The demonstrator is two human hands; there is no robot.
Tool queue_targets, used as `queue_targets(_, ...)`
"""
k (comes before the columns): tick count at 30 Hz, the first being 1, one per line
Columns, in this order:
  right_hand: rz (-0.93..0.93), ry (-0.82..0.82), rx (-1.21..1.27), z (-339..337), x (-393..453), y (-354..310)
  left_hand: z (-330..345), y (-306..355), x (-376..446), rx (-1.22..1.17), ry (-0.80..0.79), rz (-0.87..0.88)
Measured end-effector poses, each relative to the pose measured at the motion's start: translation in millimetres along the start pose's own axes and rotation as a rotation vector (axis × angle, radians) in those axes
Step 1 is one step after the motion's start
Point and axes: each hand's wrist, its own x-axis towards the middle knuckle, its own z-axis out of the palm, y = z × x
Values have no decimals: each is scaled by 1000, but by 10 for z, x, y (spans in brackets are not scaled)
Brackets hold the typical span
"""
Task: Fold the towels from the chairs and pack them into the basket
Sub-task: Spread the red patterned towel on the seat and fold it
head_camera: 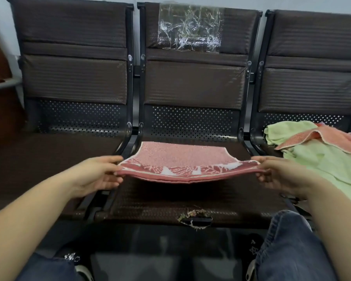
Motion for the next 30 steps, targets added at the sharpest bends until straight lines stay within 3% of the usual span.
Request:
queue_targets(2,-59,-134,209,-69,-110,-118,-101,130,-123,-114,-83,90)
queue_targets(5,-132,-643,469,-45,-223,-199,-189,257,-274,-193,-271,135)
queue_targets(6,-164,-656,464,-38,-207,-203,-201,260,-275,-189,-290,138)
queue_targets(9,-187,-236,217,-26,-96,-147,-166,229,-146,-117,-269,133)
queue_targets(12,-204,-86,134,50,55,-111,-93,206,93,-65,-175,134)
queue_targets(16,-449,183,5,135,316,-93,11,233,431,-33,20,325)
queue_targets(19,-438,348,-181,208,600,-32,69,182,705,115,99,380)
queue_targets(21,-369,415,-345,237,825,120,136,57,912,300,107,317)
queue_targets(25,-177,378,-472,346,1094,335,351,-216,1213,561,94,157)
queue_targets(30,-105,298,-508,500,1211,399,559,-323,1329,723,45,186)
